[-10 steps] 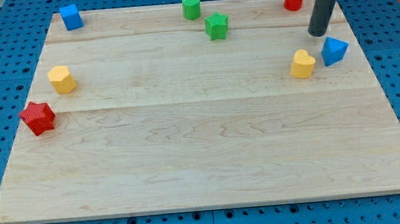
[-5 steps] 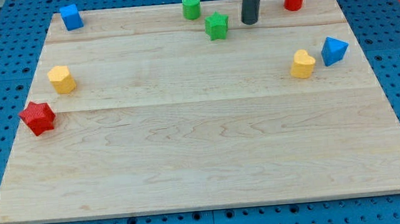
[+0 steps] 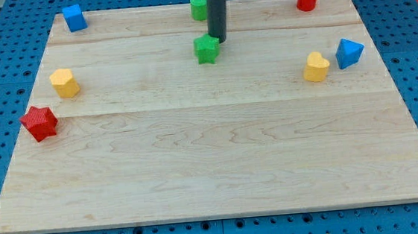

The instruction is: Place the green star to the bottom left of the board

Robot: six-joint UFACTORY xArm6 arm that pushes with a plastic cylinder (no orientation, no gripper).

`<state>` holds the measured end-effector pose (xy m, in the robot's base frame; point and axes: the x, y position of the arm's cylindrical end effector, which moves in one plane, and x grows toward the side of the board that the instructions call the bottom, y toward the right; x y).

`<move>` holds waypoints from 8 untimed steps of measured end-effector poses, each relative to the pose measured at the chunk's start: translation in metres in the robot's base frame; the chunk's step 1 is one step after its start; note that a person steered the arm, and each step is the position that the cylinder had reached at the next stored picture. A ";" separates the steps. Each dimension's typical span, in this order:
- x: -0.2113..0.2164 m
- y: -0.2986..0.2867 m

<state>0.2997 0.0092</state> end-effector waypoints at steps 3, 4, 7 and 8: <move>0.051 -0.035; 0.076 -0.038; 0.158 -0.049; 0.183 -0.063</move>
<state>0.4827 -0.0538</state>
